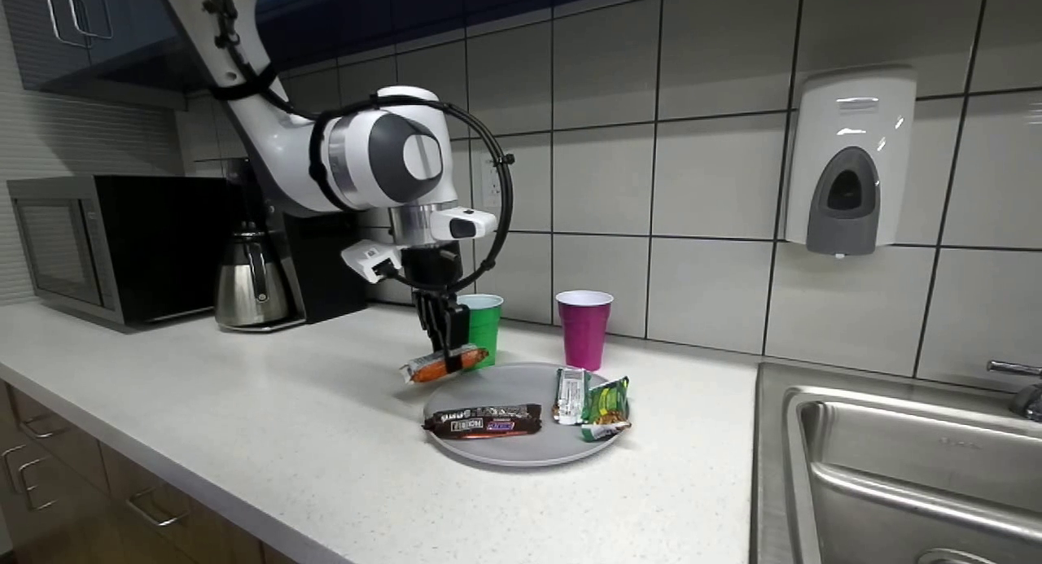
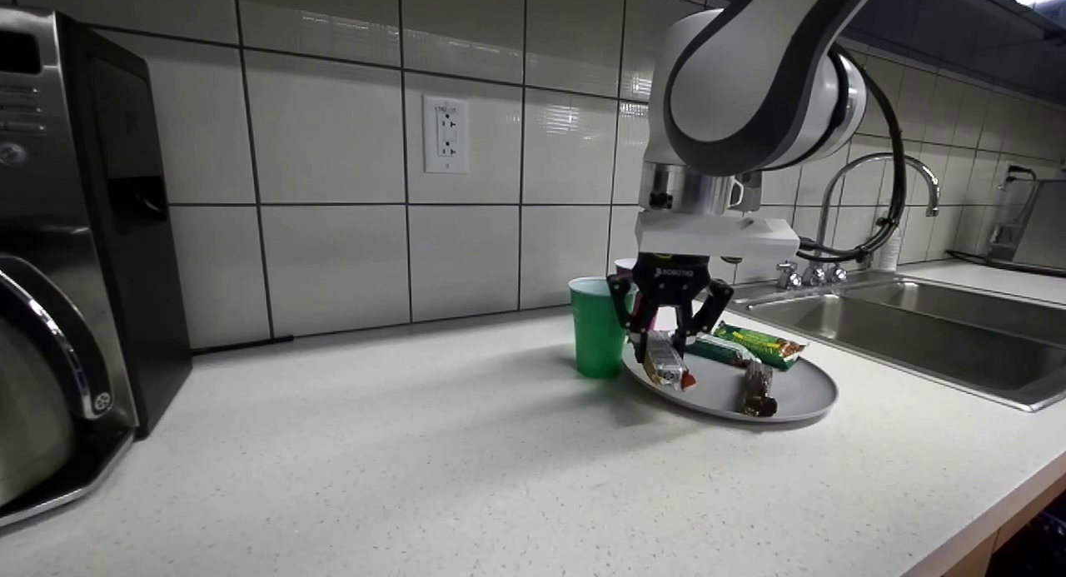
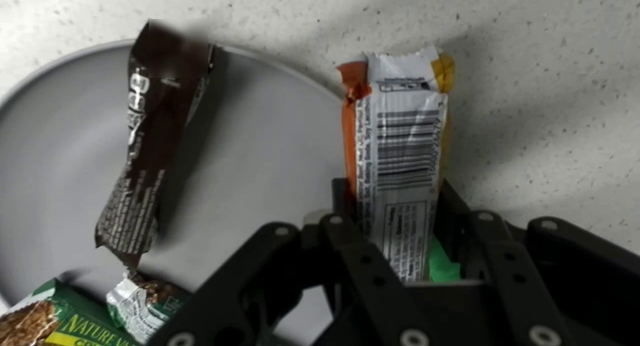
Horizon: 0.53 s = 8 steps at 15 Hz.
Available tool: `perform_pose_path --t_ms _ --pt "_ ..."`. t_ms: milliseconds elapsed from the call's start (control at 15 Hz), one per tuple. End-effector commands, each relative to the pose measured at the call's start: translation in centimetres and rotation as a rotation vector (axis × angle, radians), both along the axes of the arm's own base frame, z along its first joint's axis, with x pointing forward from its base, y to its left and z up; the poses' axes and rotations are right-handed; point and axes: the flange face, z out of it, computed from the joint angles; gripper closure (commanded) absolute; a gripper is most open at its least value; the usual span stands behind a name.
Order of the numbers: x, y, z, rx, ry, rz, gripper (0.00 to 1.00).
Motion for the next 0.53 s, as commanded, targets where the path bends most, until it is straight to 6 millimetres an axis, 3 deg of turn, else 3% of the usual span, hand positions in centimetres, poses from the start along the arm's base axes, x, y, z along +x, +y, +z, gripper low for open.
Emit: perform_pose_path --t_ms 0,467 --pt "0.7 -2.1 0.5 0.001 0.0 -0.083 0.83" --pt "1.9 -4.3 -0.8 0.0 0.005 -0.154 0.83"
